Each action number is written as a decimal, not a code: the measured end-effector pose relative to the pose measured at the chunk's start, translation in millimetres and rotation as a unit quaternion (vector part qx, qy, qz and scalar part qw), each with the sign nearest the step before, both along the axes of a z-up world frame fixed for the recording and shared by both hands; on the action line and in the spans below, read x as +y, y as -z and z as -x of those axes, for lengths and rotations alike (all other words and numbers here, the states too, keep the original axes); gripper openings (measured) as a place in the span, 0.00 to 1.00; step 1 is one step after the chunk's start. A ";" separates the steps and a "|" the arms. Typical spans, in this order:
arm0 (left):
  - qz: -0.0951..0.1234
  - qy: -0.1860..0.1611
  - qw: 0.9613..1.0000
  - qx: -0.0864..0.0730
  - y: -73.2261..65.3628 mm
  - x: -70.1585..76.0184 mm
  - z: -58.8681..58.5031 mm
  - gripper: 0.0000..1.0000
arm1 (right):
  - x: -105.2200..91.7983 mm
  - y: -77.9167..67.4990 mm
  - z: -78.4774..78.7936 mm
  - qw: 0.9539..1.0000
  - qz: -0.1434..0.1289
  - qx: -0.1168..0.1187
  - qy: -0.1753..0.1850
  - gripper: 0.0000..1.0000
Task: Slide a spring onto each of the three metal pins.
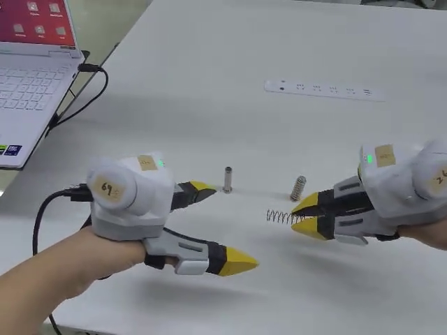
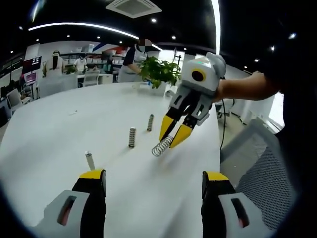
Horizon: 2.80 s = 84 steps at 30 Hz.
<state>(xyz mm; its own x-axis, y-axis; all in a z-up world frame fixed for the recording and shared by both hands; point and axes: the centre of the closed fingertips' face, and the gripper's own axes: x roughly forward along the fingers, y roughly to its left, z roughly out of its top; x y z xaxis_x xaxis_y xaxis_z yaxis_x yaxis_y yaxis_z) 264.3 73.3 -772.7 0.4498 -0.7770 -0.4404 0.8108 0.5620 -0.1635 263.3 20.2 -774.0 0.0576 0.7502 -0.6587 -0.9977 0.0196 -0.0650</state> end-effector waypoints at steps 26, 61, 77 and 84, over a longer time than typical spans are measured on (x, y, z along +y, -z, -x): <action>0.026 0.083 0.996 -0.017 -10.6 -57.9 -0.7 0.12 | -2.9 -17.2 21.1 1.000 -0.009 0.001 -0.023 0.08; 0.037 0.116 0.992 -0.029 -18.4 -66.0 10.7 0.02 | -10.9 -15.9 23.5 0.999 -0.027 0.023 -0.011 0.09; 0.044 0.120 0.992 -0.018 -19.0 -66.0 14.1 0.02 | -15.1 -18.5 26.8 0.999 -0.031 0.021 -0.010 0.08; 0.047 0.116 0.992 -0.016 -19.9 -63.5 13.7 0.02 | -11.3 -30.2 24.7 0.999 -0.021 -0.009 -0.031 0.08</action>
<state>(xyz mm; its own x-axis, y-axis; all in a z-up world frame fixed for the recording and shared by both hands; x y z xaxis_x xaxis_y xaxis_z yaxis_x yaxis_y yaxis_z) 250.7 9.8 -752.8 0.2669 -0.8981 -0.3494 0.9218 0.3437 -0.1794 238.7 8.9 -743.8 0.0214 0.7794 -0.6261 -0.9958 -0.0388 -0.0824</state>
